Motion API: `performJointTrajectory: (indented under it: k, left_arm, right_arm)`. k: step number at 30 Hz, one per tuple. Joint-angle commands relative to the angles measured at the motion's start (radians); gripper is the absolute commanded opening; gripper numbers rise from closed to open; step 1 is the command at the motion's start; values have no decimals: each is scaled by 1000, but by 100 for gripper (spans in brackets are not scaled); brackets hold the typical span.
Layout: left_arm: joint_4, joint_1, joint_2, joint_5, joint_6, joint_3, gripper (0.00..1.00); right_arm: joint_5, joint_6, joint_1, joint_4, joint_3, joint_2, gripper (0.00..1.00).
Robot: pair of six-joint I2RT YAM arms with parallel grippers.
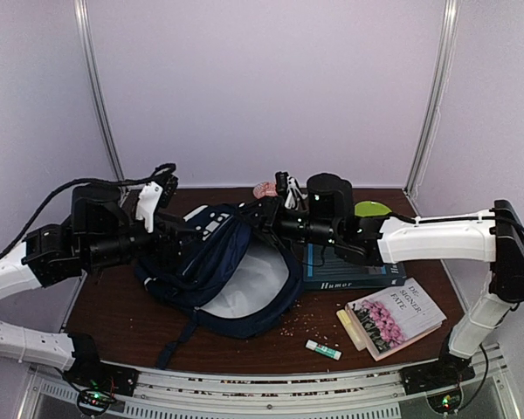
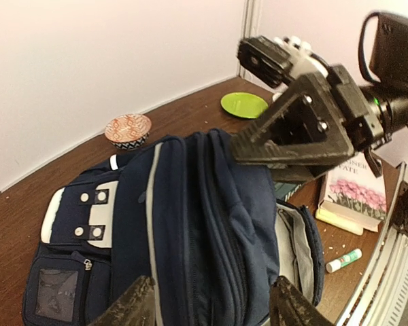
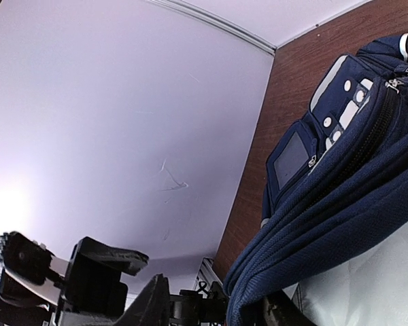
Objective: Pack the student bag
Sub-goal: Unzip the student bag at the center of the board, then pick up the book from the center of the board.
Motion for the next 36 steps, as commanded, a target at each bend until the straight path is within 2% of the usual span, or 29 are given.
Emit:
performJointTrajectory:
  k: [1, 3, 11, 15, 22, 26, 28, 31, 33, 36]
  left_arm:
    - [58, -88, 98, -70, 106, 20, 98]
    - [75, -124, 143, -119, 122, 33, 98]
    - [179, -135, 243, -107, 120, 58, 98]
    - [178, -134, 304, -192, 109, 96, 98]
    - [190, -135, 378, -158, 108, 129, 98]
    - [145, -134, 428, -241, 87, 152, 97]
    - [136, -132, 445, -279, 73, 148, 92]
    - [145, -131, 455, -289, 67, 141, 77]
    - [152, -130, 455, -300, 66, 136, 61]
    - [144, -119, 456, -321, 50, 138, 32]
  right_arm:
    - [-34, 60, -3, 36, 56, 6, 43]
    - [-40, 87, -2, 57, 56, 5, 43]
    - [-80, 134, -2, 101, 70, -8, 43]
    - [-99, 171, 2, 139, 62, -11, 43]
    - [-100, 179, 3, 157, 43, -39, 43]
    - [-106, 176, 3, 159, 35, -56, 43]
    - [-106, 173, 3, 158, 25, -66, 43]
    - [-106, 171, 0, 160, 9, -78, 43]
    - [-105, 170, 0, 164, -4, -87, 43]
    - [-100, 165, -3, 167, -24, -106, 43]
